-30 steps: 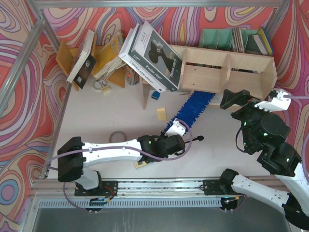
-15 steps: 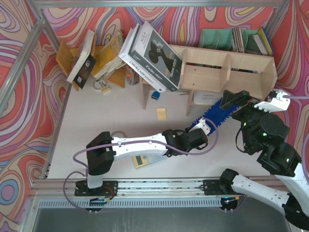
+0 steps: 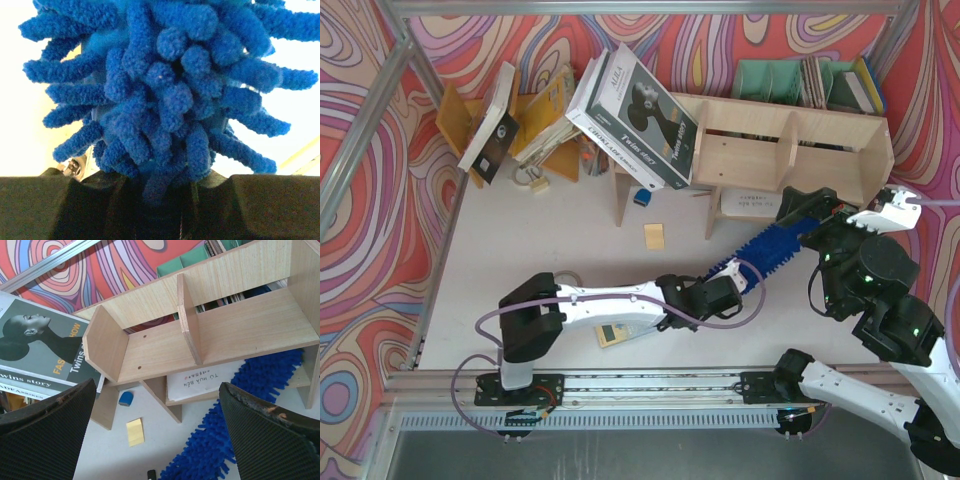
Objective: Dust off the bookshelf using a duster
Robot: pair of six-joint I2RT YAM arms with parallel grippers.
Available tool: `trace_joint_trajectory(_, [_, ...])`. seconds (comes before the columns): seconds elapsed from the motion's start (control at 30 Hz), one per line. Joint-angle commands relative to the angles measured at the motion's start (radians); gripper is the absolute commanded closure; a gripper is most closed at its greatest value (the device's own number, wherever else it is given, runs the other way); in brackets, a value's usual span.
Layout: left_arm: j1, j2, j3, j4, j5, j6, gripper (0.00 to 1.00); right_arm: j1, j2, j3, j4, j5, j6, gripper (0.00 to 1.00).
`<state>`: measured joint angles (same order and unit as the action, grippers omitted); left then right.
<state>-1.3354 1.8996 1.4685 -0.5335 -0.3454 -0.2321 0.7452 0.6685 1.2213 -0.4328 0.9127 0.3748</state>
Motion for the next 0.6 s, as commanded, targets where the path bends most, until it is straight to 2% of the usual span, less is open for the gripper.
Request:
trace_joint_trajectory(0.0, [0.004,-0.096,-0.091,0.015,-0.062,-0.007,1.0,0.0,-0.006,-0.01,-0.004,0.017,0.01,0.01])
trace_joint_trajectory(0.2, [0.006,-0.148,-0.118,0.016,-0.06,-0.029,1.0,0.0,-0.009,-0.01,-0.003,0.014,0.012,0.01])
trace_joint_trajectory(0.57, [-0.07,-0.11,-0.002,0.031,-0.055,0.056,1.0,0.0,-0.008,-0.009,-0.01,0.012,0.019,0.01])
